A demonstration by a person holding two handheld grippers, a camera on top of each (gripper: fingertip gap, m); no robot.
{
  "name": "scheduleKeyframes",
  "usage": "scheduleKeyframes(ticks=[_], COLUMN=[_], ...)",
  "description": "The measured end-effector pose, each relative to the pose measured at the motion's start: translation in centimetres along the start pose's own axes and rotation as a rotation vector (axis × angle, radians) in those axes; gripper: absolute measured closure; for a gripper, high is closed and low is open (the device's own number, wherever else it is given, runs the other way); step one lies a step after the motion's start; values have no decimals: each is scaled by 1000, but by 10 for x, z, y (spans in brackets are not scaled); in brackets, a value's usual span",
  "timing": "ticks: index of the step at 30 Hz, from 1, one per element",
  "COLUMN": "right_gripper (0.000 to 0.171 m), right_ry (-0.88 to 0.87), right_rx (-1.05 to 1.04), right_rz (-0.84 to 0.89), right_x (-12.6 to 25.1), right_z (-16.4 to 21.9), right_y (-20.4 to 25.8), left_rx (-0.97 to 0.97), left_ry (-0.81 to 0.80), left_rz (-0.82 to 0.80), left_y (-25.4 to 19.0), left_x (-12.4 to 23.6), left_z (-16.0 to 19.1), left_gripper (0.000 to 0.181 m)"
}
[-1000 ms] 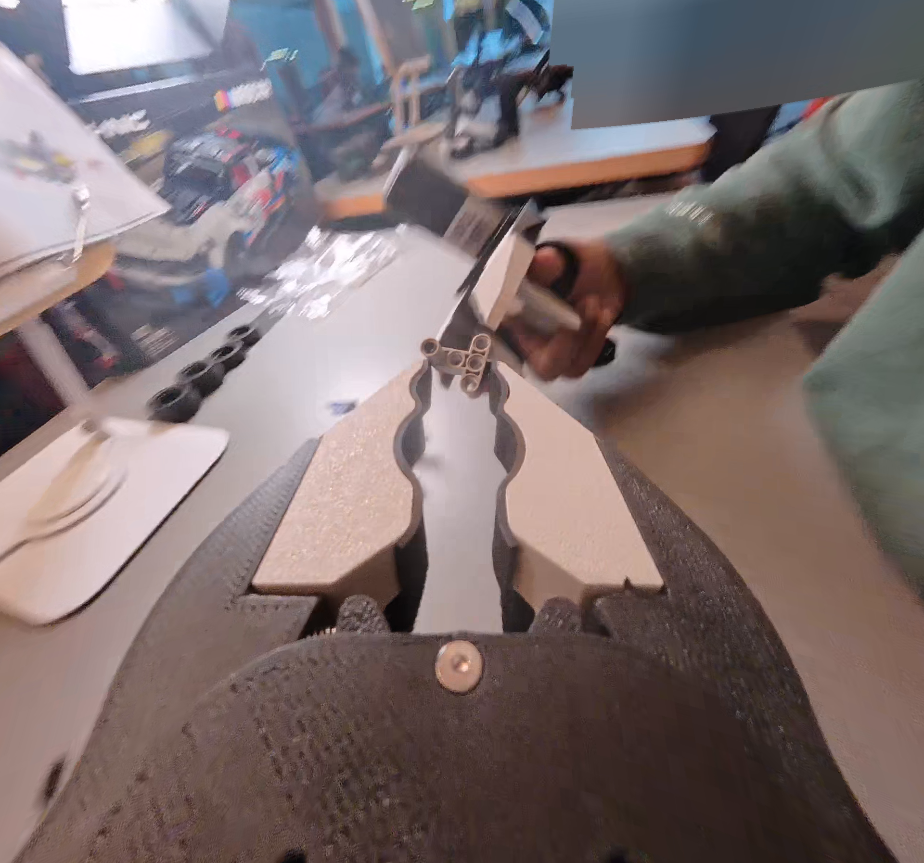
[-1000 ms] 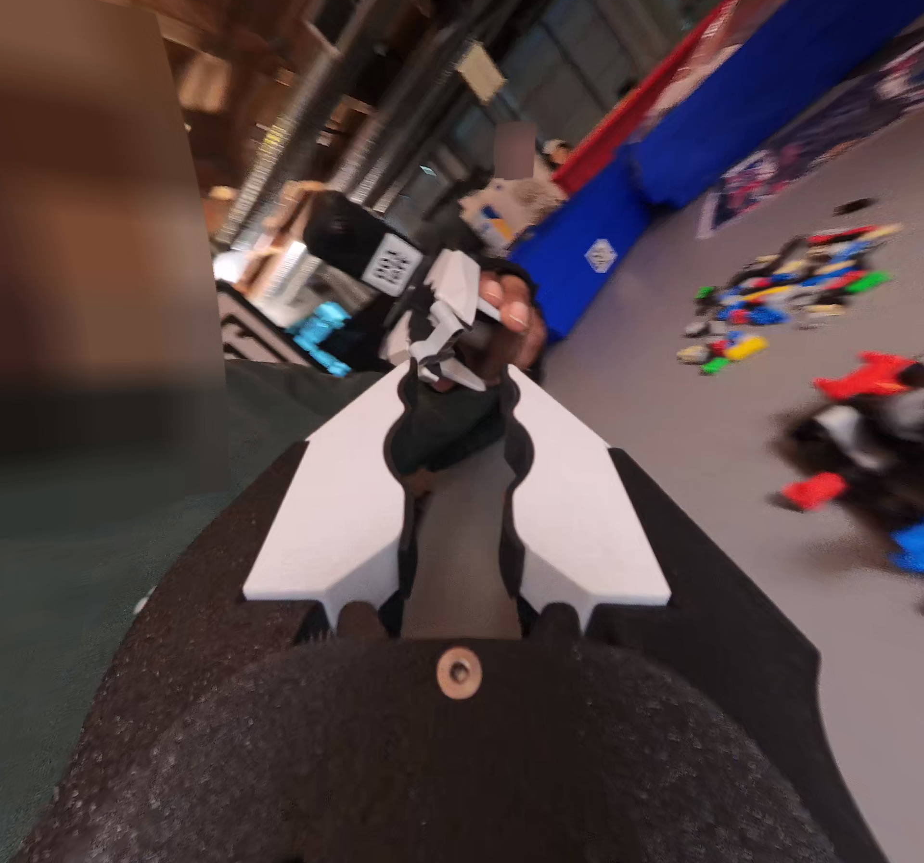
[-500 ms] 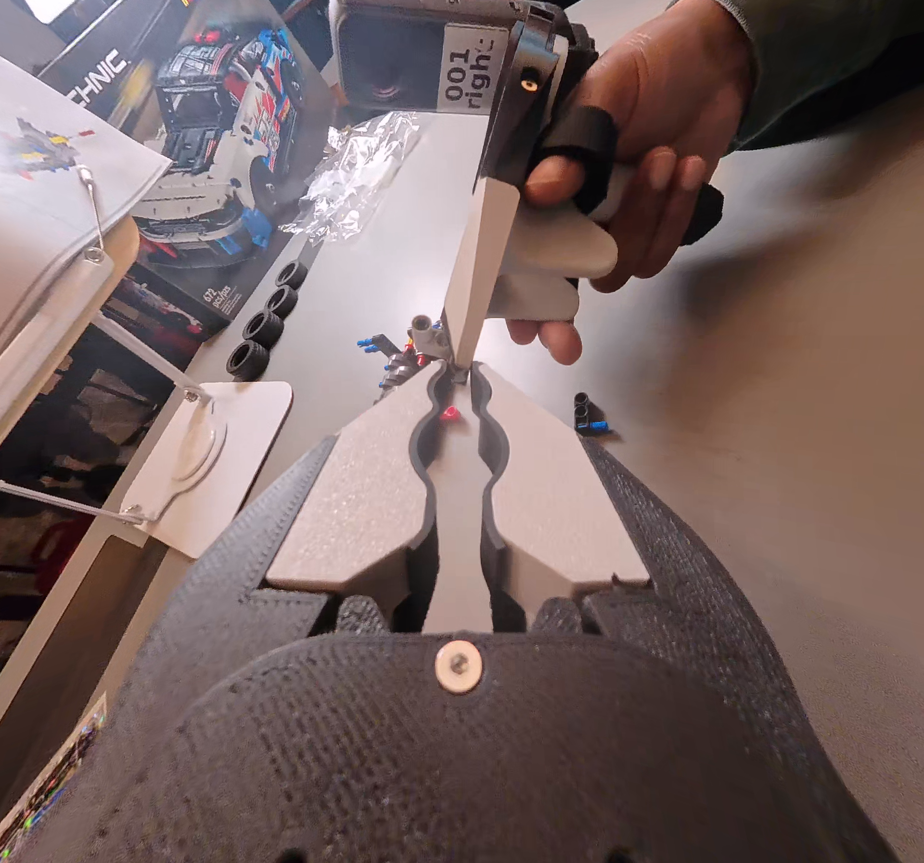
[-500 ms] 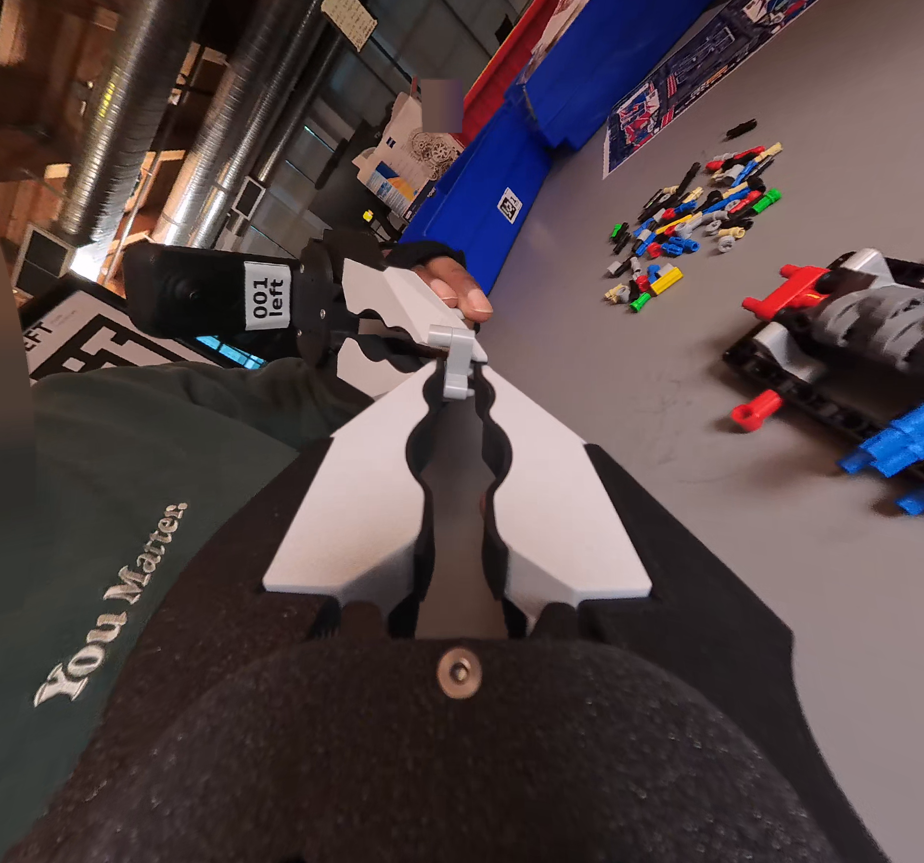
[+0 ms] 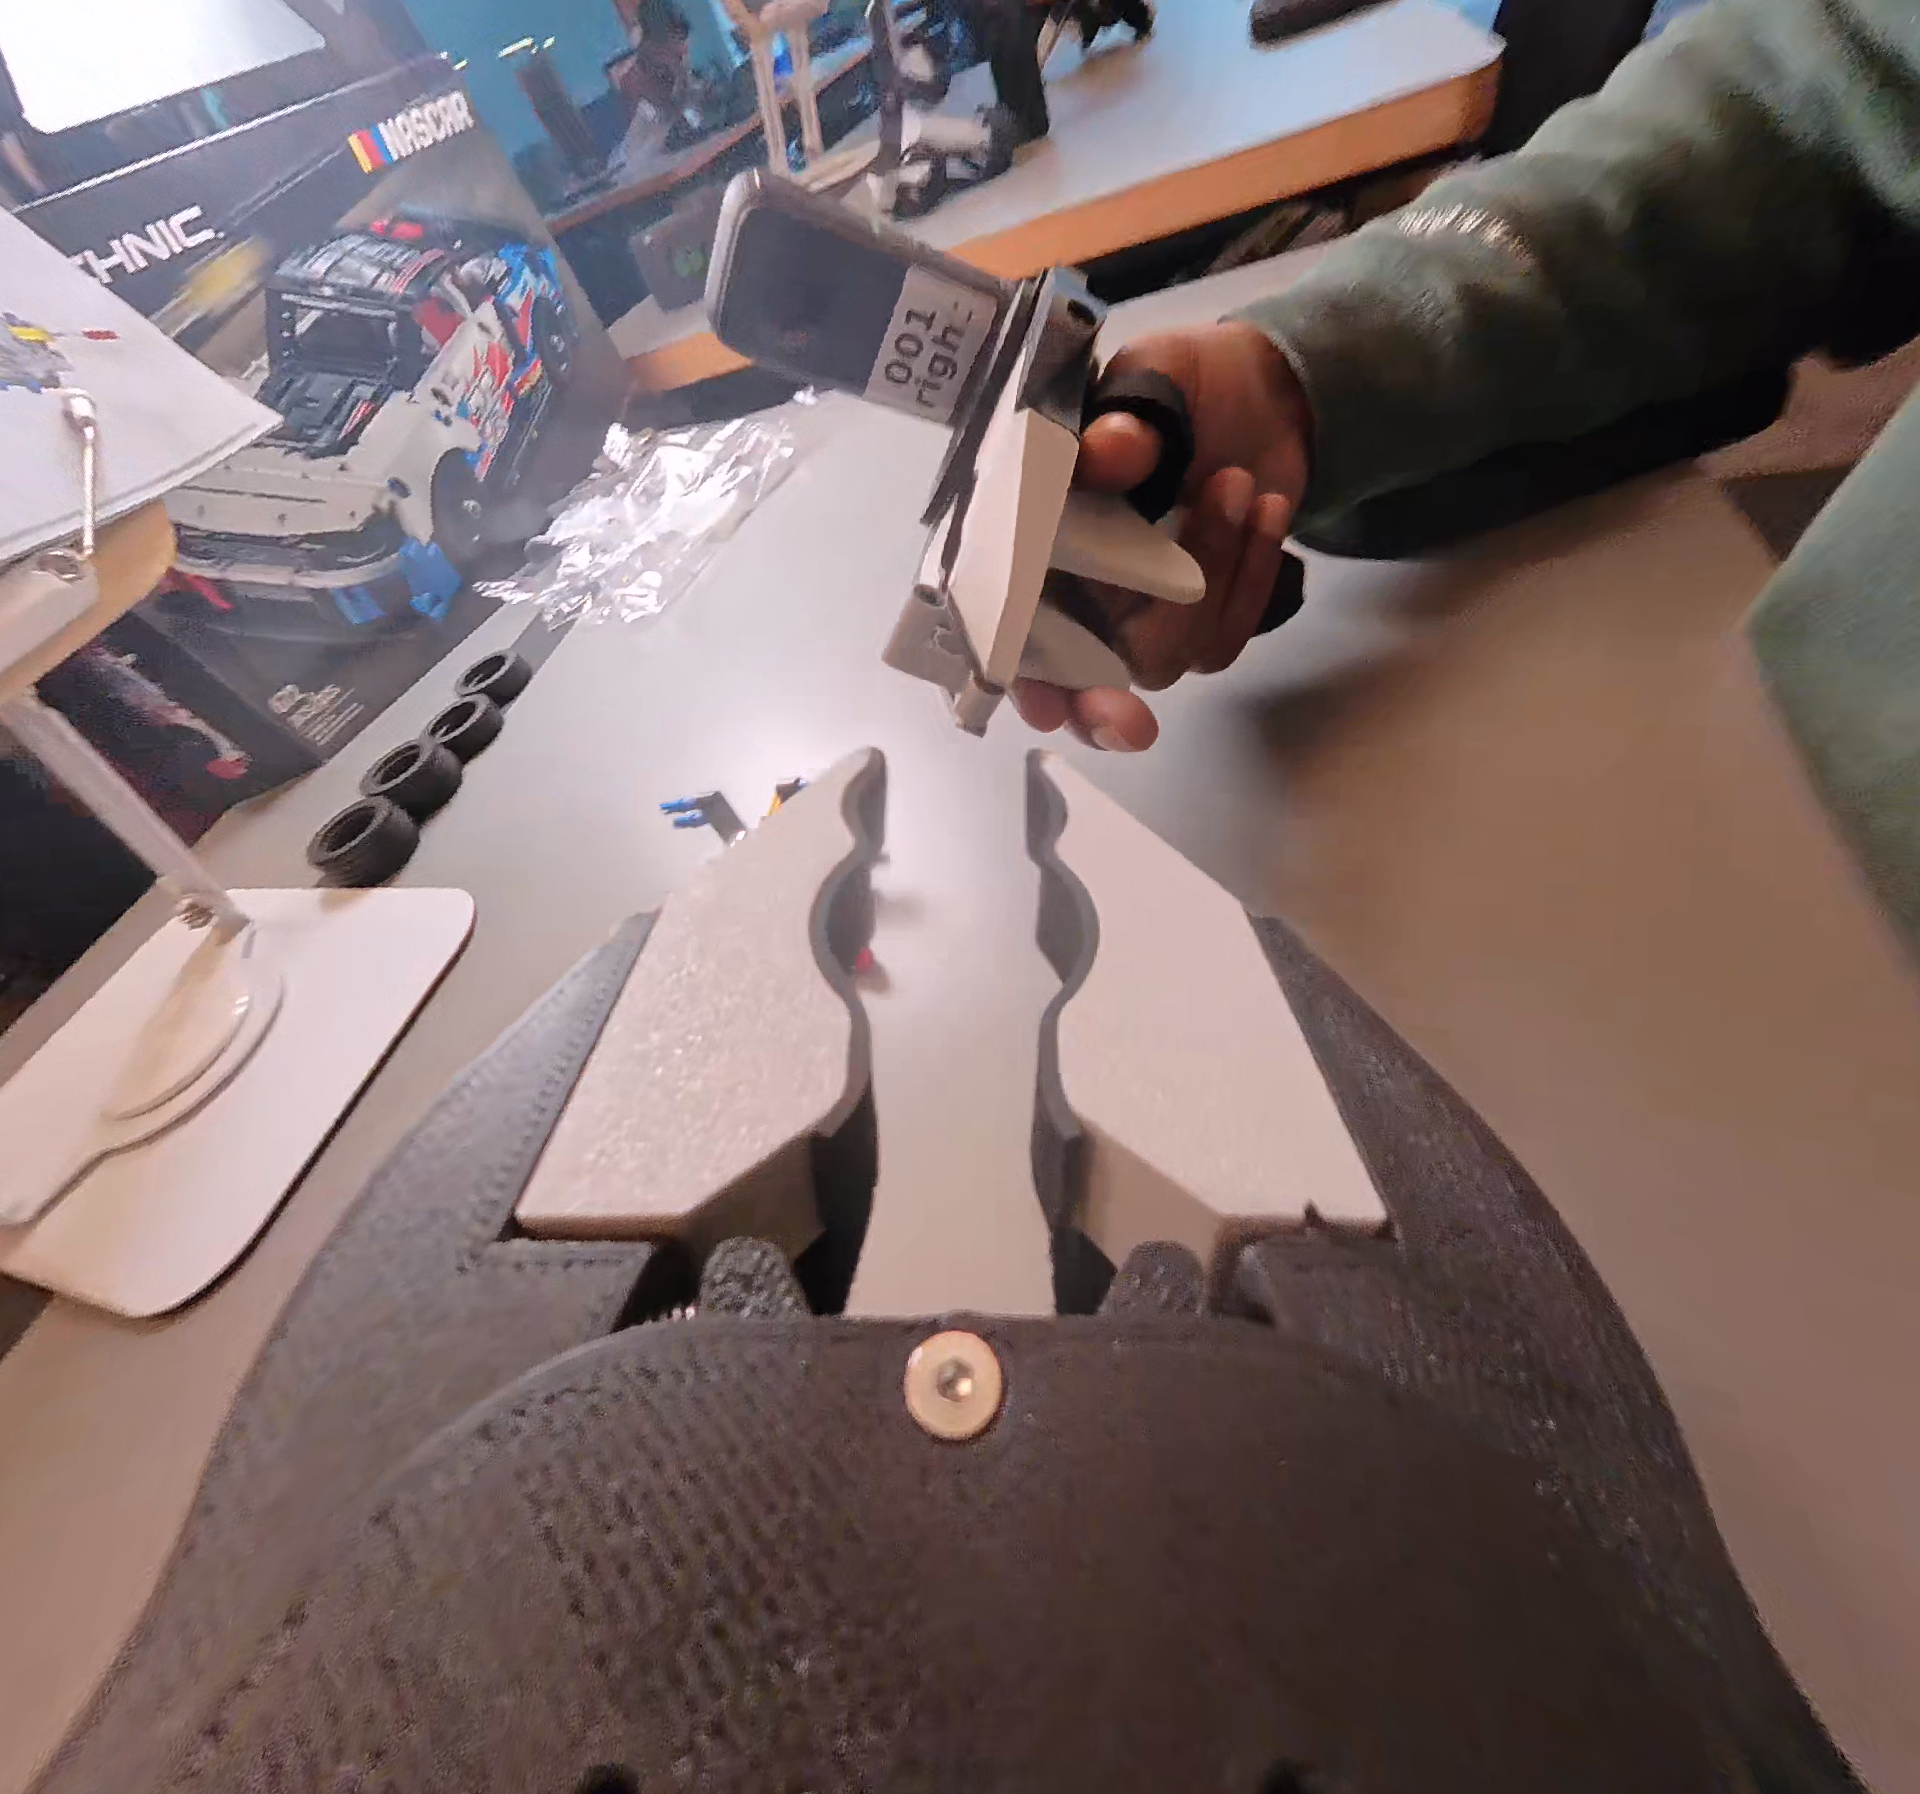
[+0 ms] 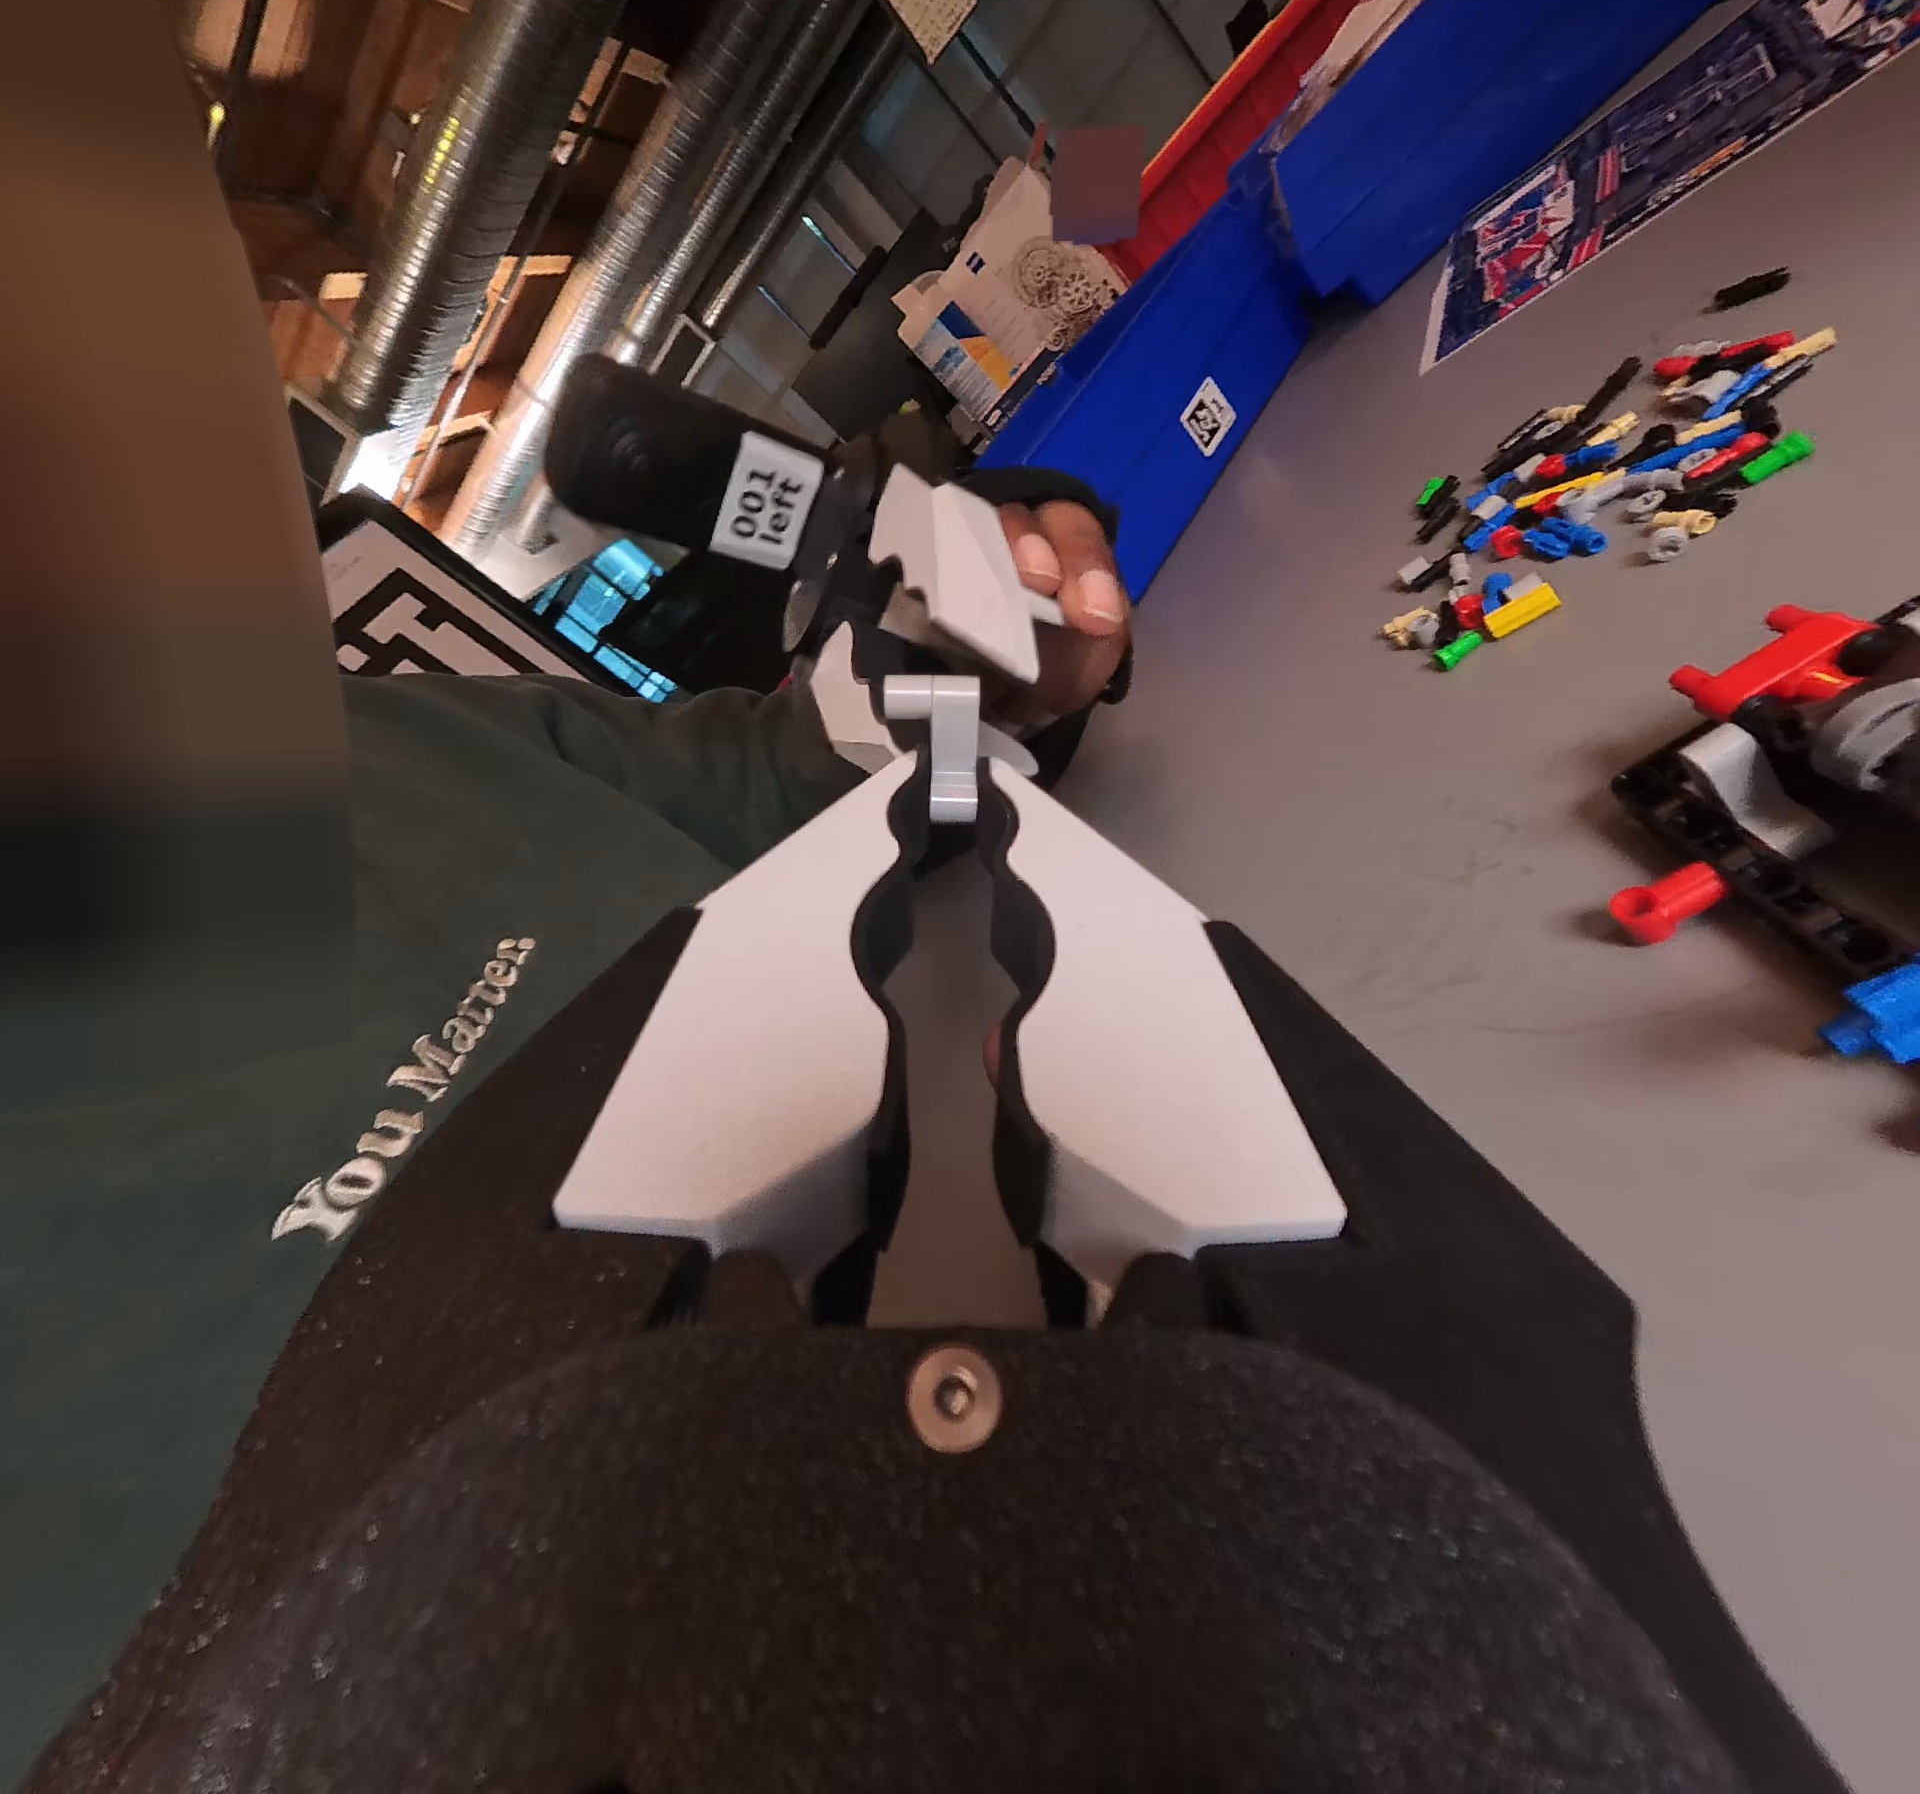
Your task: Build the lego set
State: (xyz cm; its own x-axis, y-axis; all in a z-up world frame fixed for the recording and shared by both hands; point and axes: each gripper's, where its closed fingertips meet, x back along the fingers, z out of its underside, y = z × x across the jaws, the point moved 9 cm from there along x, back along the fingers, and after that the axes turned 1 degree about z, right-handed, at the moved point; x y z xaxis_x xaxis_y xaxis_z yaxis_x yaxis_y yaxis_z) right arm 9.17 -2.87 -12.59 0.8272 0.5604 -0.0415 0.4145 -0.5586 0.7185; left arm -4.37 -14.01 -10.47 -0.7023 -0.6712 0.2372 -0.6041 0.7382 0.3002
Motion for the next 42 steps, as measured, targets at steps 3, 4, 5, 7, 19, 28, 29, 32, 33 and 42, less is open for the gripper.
scheduleKeyframes(ticks=[3,4,5,7,19,28,29,32,33,42], right_gripper=[165,165,166,166,154,151,155,165,165,165], right_ry=[26,28,24,50,188,766,780,799,801,592], right_rx=[-119,-167,-206,-267,146,849,852,891,899,933], right_rz=[-148,-199,-238,-295,168,548,534,571,576,686], right_x=[-3,-7,-11,-22,10,-15,-18,-21,-21,-9], right_z=[4,7,10,18,2,42,44,45,45,26], right_y=[5,6,8,10,-6,-8,-6,-7,-6,-4], left_rx=[-27,-44,-62,-96,-33,167,183,198,209,322], left_ry=[-66,-78,-83,-116,74,354,373,378,376,291], left_rz=[39,54,67,83,11,86,104,129,129,120], left_y=[-3,-6,-10,-17,2,3,0,-3,-3,5], left_x=[3,2,1,2,5,-19,-22,-25,-26,-23], left_z=[-4,-6,-8,-13,-1,44,47,49,49,51], left_gripper=[141,139,138,141,156,156,156,156,156,156])
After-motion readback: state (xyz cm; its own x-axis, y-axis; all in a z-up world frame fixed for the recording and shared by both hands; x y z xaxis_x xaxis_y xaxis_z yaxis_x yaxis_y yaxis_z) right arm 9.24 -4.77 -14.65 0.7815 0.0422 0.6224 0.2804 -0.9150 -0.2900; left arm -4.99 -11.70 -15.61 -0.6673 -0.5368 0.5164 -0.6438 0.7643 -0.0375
